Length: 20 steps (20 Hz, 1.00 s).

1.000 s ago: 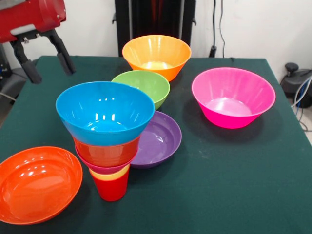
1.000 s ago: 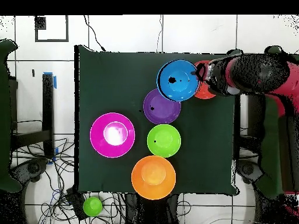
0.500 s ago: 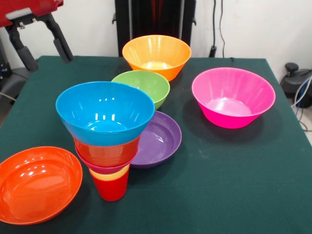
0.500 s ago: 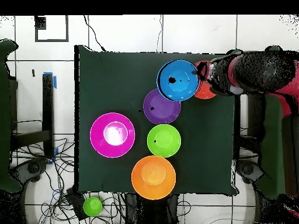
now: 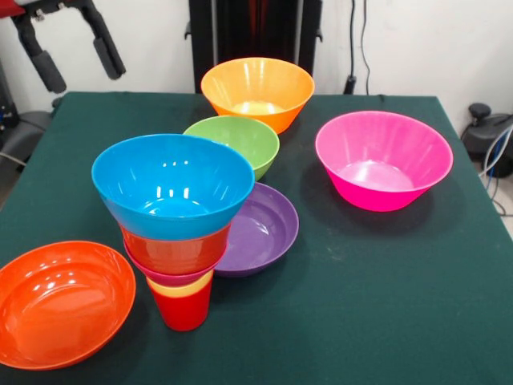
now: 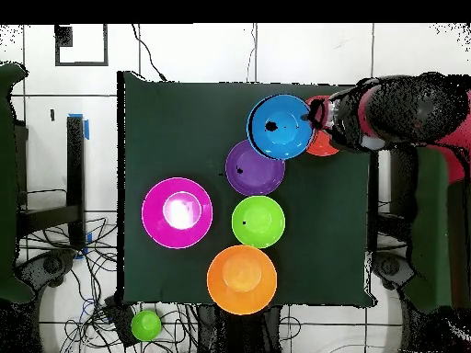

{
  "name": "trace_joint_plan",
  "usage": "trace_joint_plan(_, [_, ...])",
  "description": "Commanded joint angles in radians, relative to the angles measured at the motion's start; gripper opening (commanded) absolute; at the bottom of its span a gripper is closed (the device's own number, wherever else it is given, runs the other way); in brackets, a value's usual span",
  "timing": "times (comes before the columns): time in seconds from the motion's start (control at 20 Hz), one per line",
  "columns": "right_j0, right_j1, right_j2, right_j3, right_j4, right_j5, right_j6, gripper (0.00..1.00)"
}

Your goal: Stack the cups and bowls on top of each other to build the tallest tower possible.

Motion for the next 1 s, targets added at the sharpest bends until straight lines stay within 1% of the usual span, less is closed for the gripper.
trace_joint_plan(0.05, [0.132,-0.137,-0.125,0.127,-0.08,0.058,0.072,1.0])
trace_joint_plan(0.2, [0.199,-0.182,-0.182,0.153,-0.091,0.045,0.171,1.0])
trace_joint_plan(0.4, [0.282,-0.205,-0.259,0.17,-0.104,0.018,0.245,1.0])
trace_joint_plan(0.6, [0.36,-0.217,-0.327,0.161,-0.111,0.021,0.3,1.0])
trace_joint_plan(0.8, [0.451,-0.213,-0.397,0.119,-0.111,0.052,0.397,1.0])
trace_joint_plan(1.0, [0.517,-0.203,-0.46,0.116,-0.119,0.012,0.473,1.0])
